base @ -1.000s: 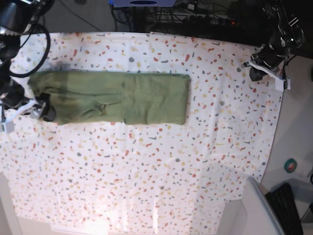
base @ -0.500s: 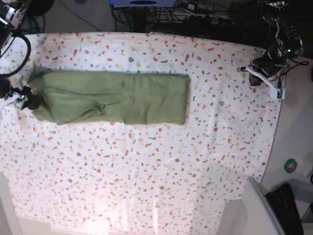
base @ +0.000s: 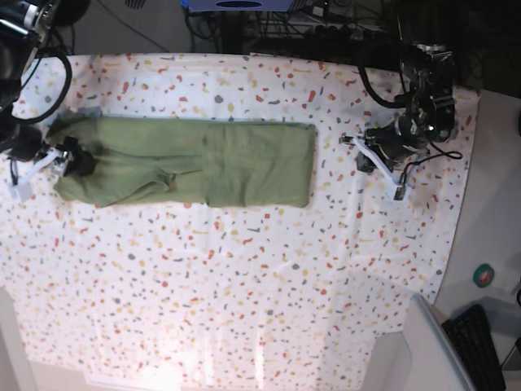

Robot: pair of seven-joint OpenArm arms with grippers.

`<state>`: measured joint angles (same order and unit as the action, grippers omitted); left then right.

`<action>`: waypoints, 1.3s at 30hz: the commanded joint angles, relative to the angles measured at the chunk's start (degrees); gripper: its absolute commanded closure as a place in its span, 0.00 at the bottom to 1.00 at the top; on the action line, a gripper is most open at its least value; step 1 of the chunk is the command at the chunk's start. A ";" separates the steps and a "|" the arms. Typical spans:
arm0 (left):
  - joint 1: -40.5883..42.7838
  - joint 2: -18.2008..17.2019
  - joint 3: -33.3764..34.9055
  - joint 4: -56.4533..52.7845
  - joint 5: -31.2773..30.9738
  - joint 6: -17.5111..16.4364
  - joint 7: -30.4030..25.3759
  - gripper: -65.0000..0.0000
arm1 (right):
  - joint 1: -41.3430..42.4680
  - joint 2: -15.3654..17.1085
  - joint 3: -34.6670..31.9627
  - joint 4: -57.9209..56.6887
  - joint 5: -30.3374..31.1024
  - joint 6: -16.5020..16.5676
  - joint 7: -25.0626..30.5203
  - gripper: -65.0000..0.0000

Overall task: Layout the t-shirt on the table in an organized manner, then fold the t-shirt properly
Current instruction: 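Grasp both ends of the folded strip with both grippers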

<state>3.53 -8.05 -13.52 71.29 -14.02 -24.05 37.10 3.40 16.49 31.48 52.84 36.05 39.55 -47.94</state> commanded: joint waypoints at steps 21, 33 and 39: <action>-5.86 2.47 8.73 -11.73 -0.62 -0.08 -9.19 1.00 | 3.59 0.70 -0.06 -4.62 0.21 0.23 3.94 0.66; -6.30 2.74 8.82 -11.81 -0.62 -0.08 -9.19 1.00 | 4.12 0.70 -0.58 -4.18 0.21 -6.45 3.50 1.00; -6.30 2.74 8.82 -11.64 -0.62 -0.08 -8.93 1.00 | 1.83 0.70 -3.75 5.05 0.12 -8.30 1.92 1.00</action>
<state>-2.57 -5.41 -5.04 59.51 -16.51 -25.12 25.91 4.16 16.14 27.70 56.84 35.44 30.89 -46.76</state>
